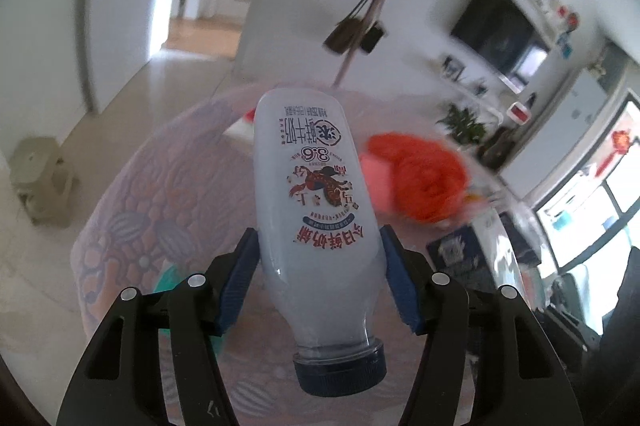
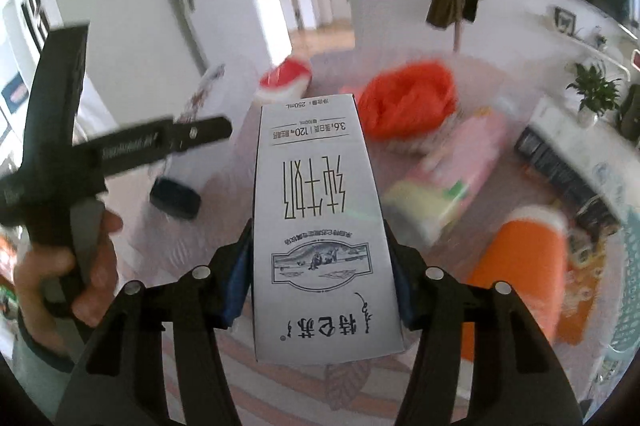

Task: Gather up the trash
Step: 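Carry both items to the blue basket and open both tools to drop them, then grasp the pink yogurt bottle with the left tool while the right tool grasps another white carton, then carry both items over the blue basket and release them inside, then grasp the orange paper cup with the left tool while the right tool grasps the snack bag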

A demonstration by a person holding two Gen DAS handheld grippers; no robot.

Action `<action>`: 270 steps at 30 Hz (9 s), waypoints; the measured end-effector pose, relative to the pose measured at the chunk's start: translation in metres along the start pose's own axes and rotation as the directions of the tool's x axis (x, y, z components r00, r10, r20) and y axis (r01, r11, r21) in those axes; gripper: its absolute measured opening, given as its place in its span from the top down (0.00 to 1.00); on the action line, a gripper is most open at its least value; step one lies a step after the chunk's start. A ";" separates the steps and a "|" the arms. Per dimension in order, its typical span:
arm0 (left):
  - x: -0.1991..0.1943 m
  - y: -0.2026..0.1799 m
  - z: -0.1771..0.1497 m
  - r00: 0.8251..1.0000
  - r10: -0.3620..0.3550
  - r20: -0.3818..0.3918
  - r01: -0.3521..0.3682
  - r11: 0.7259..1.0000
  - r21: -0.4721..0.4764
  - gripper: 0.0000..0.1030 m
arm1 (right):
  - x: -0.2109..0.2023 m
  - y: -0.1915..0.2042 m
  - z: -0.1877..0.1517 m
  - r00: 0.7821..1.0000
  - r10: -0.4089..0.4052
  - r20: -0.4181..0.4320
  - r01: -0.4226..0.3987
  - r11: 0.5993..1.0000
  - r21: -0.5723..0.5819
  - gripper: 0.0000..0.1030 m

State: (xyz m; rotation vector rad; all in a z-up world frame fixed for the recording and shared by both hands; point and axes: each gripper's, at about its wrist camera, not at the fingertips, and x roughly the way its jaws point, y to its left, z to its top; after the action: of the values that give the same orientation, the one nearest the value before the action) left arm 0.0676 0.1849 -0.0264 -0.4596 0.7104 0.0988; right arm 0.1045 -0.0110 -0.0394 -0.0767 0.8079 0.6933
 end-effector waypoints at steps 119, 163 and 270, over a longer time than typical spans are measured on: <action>0.148 -0.168 -0.025 0.968 -0.047 -0.248 0.114 0.957 0.266 0.47 | 0.026 -0.195 0.024 0.980 -0.198 0.005 0.198 0.980 -0.038 0.52; 0.085 -0.379 -0.044 0.907 -0.396 -0.145 0.421 0.831 0.365 0.54 | -0.155 -0.342 -0.044 0.857 -0.487 0.170 0.369 0.808 0.459 0.52; 0.057 -0.155 -0.084 0.960 -0.237 -0.148 0.261 0.950 0.169 0.50 | -0.034 -0.188 -0.066 0.960 -0.278 -0.037 0.278 0.927 0.253 0.95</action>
State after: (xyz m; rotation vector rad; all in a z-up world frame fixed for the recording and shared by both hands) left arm 0.0972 0.0056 -0.0609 -0.3744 0.7721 -0.2363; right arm 0.1582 -0.1968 -0.0978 0.0422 0.8605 0.3170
